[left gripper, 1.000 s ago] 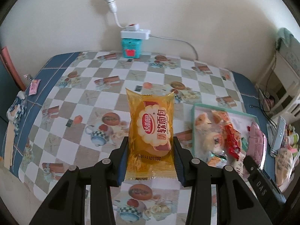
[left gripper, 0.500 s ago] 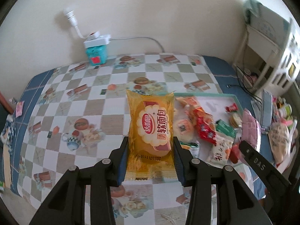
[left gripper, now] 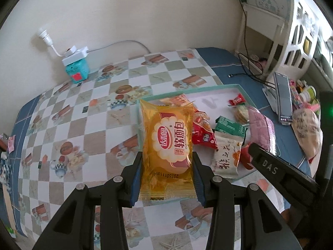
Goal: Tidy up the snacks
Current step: 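Carry pink wafer pack and yellow bread bag over the tray, then open both tools to drop wafer pack and bread bag into tray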
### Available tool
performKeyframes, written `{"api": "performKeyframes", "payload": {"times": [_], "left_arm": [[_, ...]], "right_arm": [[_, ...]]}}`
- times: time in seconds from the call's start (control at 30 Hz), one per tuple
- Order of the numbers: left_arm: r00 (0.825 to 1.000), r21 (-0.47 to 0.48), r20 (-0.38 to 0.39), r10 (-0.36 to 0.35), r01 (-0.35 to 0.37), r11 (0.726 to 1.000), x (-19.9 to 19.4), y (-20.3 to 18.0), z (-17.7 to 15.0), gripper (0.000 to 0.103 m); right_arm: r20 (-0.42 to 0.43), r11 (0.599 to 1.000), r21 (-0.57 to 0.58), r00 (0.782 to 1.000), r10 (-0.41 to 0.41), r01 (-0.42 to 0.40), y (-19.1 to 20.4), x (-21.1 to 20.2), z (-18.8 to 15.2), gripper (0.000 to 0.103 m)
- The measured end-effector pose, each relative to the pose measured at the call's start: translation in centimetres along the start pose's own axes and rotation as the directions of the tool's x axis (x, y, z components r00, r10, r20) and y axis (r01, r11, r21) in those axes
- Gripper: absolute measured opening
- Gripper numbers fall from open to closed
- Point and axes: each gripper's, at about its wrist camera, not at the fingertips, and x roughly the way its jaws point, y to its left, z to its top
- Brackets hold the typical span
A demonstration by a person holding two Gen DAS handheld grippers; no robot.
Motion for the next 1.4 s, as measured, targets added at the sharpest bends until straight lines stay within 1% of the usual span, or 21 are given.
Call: {"api": "performKeyframes", "payload": {"times": [0.13, 0.3, 0.5, 0.87, 1.03, 1.27, 1.3, 1.37, 1.4], "left_arm": [[1.000, 0.022, -0.007, -0.012, 0.012, 1.000, 0.8, -0.8, -0.3, 0.045], [0.998, 0.017, -0.047, -0.036, 0.037, 0.999, 1.9, -1.1, -0.5, 0.045], [0.998, 0.026, -0.057, -0.031, 0.033, 0.999, 2.9, -1.6, -0.7, 0.045], [0.993, -0.007, -0.101, -0.056, 0.056, 0.998, 5.3, -1.2, -0.9, 0.045], [0.994, -0.002, -0.095, -0.053, 0.053, 0.999, 5.9, -1.3, -0.8, 0.046], [0.993, 0.011, -0.117, -0.034, 0.035, 0.999, 7.2, -1.5, -1.0, 0.046], [0.992, 0.009, -0.124, -0.034, 0.035, 0.999, 7.4, -1.4, -1.1, 0.046], [0.990, -0.001, -0.135, -0.038, 0.038, 0.999, 7.5, -1.2, -1.1, 0.047], [0.990, -0.007, -0.135, -0.039, 0.039, 0.999, 7.5, -1.0, -1.0, 0.052]], "right_arm": [[0.000, 1.000, -0.011, 1.000, 0.011, -0.011, 0.2, 0.4, 0.0, 0.048], [-0.007, 1.000, -0.018, 1.000, 0.024, -0.024, 0.5, 1.1, 0.0, 0.048], [-0.015, 0.999, -0.026, 0.999, 0.032, -0.033, 0.7, 1.7, 0.0, 0.048], [-0.038, 0.997, -0.039, 0.997, 0.067, -0.069, 1.3, 3.0, -0.1, 0.049], [-0.047, 0.995, -0.052, 0.996, 0.082, -0.084, 1.8, 3.5, -0.2, 0.050], [-0.056, 0.995, -0.053, 0.995, 0.082, -0.085, 2.0, 3.9, -0.2, 0.051], [-0.057, 0.995, -0.054, 0.995, 0.080, -0.083, 2.0, 4.0, -0.2, 0.052], [-0.058, 0.995, -0.051, 0.995, 0.079, -0.082, 2.0, 4.0, -0.2, 0.061], [-0.055, 0.995, -0.051, 0.995, 0.079, -0.082, 2.0, 3.9, -0.2, 0.063]]}}
